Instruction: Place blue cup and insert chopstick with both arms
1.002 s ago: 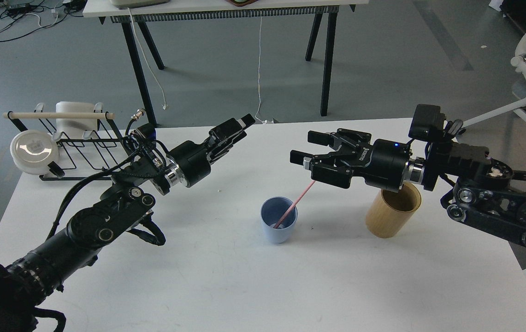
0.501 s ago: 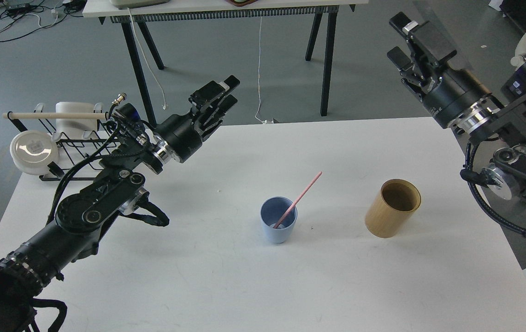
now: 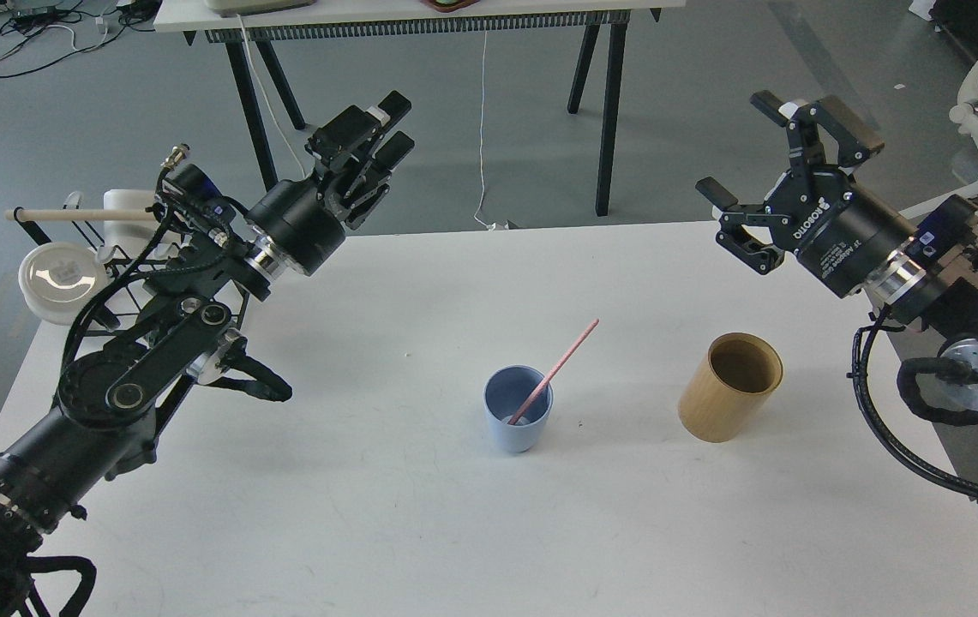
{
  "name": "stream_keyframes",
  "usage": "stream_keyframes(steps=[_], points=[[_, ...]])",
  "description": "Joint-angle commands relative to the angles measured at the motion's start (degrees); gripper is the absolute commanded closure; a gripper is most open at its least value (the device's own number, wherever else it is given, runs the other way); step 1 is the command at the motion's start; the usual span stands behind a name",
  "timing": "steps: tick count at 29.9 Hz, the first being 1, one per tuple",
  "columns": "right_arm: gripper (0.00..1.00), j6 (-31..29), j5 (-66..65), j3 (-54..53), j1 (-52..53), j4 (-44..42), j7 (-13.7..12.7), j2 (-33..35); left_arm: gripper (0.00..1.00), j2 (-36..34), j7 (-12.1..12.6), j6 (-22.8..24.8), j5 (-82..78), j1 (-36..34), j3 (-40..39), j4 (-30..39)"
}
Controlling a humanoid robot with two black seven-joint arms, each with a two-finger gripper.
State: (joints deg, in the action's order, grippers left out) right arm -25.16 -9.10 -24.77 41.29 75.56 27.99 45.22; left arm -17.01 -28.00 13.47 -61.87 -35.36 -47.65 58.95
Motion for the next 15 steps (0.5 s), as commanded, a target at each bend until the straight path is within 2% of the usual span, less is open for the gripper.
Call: stream_keyframes(steps=[1,15], points=[[0.01,-2.26,-0.04,-0.28,-0.07,-0.76,0.01,-0.04,0.33,-1.45,0.00,2.87,-0.01,1.26,0.10,1.16],[0.01,-1.30,0.40,-4.49,-0.34,-1.03,0.01,-2.24,0.33,-2.15,0.00,3.67,-0.01,6.53,-0.08,1.16]])
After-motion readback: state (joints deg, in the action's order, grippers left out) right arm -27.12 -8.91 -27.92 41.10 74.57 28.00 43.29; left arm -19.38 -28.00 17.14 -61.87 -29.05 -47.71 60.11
